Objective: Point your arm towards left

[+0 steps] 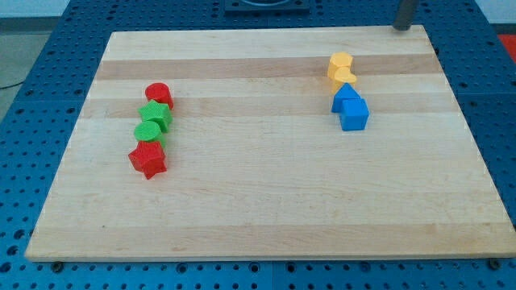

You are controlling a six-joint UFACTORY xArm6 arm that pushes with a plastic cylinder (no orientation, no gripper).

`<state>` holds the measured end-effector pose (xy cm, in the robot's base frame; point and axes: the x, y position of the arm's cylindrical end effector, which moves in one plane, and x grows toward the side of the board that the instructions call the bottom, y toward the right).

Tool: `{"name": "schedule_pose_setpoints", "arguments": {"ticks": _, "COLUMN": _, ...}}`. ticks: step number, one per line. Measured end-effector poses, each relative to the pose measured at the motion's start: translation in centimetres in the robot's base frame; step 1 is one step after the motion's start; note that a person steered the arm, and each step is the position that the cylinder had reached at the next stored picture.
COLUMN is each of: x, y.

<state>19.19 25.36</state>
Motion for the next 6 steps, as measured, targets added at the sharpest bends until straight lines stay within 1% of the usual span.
{"name": "schedule_pose_setpoints", "arguments": {"ticks": 1, "x": 0.0, "y": 0.0}}
{"name": "schedule_pose_setpoints", "arguments": {"ticks": 2, "x": 2.3, "y": 2.2}}
{"name": "schedule_pose_setpoints", "arguments": {"ticks": 3, "x": 8.9, "y": 4.1}}
{"name": "schedule_pose_setpoints", "arguments": {"ticks": 4, "x": 14.7, "y": 2.8}}
{"name": "schedule_pose_setpoints", "arguments": {"ticks": 5, "x": 17.4, "y": -0.7}}
{"name": "schedule_pose_setpoints", "arguments": {"ticks": 6, "x": 17.5, "y": -5.7}}
